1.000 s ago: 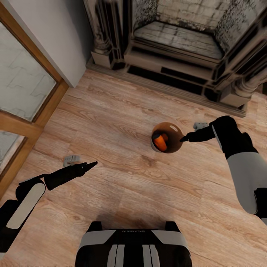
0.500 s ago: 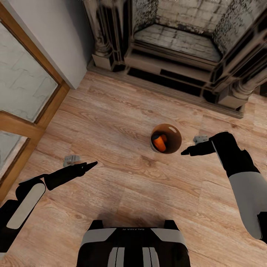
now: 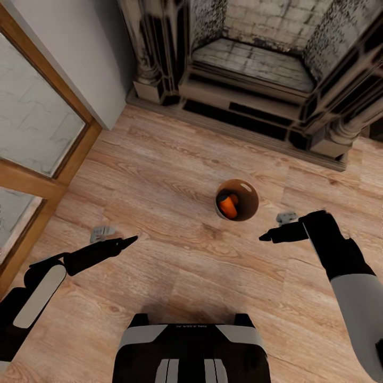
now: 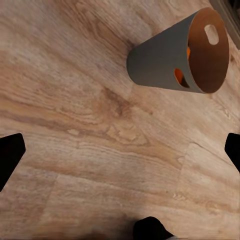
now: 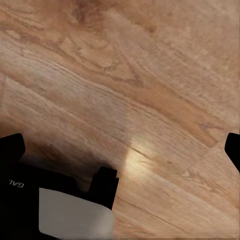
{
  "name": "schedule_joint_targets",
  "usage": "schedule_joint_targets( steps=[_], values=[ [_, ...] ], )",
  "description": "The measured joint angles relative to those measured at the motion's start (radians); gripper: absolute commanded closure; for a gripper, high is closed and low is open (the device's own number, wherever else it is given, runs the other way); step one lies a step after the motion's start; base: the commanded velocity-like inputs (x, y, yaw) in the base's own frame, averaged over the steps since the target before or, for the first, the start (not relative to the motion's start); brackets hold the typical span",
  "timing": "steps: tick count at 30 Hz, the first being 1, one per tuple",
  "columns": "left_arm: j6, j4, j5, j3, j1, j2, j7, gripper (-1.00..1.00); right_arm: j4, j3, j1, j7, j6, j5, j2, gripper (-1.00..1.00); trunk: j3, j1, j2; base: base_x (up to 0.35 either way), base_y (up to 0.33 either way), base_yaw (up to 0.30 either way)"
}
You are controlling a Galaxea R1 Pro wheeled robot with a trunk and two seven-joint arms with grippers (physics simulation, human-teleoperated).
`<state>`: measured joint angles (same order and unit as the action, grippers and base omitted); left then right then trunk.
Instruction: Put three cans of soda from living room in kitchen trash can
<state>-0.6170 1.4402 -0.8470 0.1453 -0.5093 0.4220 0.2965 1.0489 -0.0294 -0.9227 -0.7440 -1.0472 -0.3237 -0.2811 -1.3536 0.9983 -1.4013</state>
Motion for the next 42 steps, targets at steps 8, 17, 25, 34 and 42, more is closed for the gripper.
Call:
schedule_joint_targets(
  steps=[8, 17, 25, 34, 42],
  values=[
    [0.003, -0.089, 0.137, -0.001, 0.000, -0.031, -0.004, -1.00, 0.077, 0.002, 0.119, -0.002, 0.000, -0.001, -0.001, -1.00, 0.025, -0.031, 0.056, 0.000, 0.000, 0.000],
    [0.085, -0.206, 0.229, 0.000, 0.001, -0.081, -0.052, -1.00, 0.113, 0.046, 0.261, 0.001, 0.089, -0.002, 0.004, -1.00, 0.053, -0.065, 0.119, 0.000, 0.000, 0.000],
    [0.222, -0.483, 0.258, 0.001, 0.004, -0.101, -0.062, -1.00, 0.116, 0.081, 0.404, 0.010, 0.191, -0.003, 0.005, -1.00, 0.078, -0.096, 0.175, 0.000, 0.000, 0.000],
    [0.418, -0.822, 0.265, 0.002, 0.010, -0.104, -0.060, -1.00, 0.109, 0.190, 0.523, 0.017, 0.359, -0.005, 0.009, -1.00, 0.106, -0.130, 0.238, 0.000, 0.000, 0.000],
    [0.605, -1.079, 0.265, 0.004, 0.093, -0.104, -0.057, -1.00, -0.030, 0.274, 0.627, 0.030, 0.569, -0.001, 0.013, -1.00, 0.132, -0.161, 0.294, 0.000, 0.000, 0.000]
  ],
)
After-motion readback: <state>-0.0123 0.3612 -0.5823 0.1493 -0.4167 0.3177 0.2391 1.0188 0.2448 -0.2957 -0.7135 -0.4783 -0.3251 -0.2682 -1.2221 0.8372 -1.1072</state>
